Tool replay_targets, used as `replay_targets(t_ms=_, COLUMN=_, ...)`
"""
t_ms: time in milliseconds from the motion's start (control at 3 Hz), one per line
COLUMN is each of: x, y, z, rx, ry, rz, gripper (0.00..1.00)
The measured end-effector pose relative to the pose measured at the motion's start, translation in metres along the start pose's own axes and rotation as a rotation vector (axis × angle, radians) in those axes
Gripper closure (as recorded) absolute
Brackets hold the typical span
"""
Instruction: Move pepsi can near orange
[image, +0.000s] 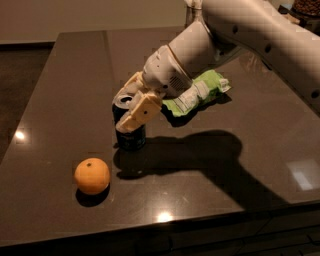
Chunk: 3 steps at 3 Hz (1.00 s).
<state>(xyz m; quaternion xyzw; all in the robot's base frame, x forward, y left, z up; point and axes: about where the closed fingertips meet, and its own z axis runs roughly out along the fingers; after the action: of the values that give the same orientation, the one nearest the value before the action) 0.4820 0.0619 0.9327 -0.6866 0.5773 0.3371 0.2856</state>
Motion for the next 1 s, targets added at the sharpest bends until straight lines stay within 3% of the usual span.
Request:
replay_targets(t_ms=333, x=0.003, y=0.022, z=-0.003, rx=-0.032, ry=-0.025, rz=-0.045, gripper=1.0)
replay_targets(t_ms=667, x=0.006, y=0.039, z=-0.003, rx=-0.037, ry=-0.035, rz=-0.082, gripper=0.84)
replay_targets(t_ms=1000, x=0.013, y=0.05, z=0.0, rx=-0.04, ry=-0.032, rz=-0.098, gripper=0.6)
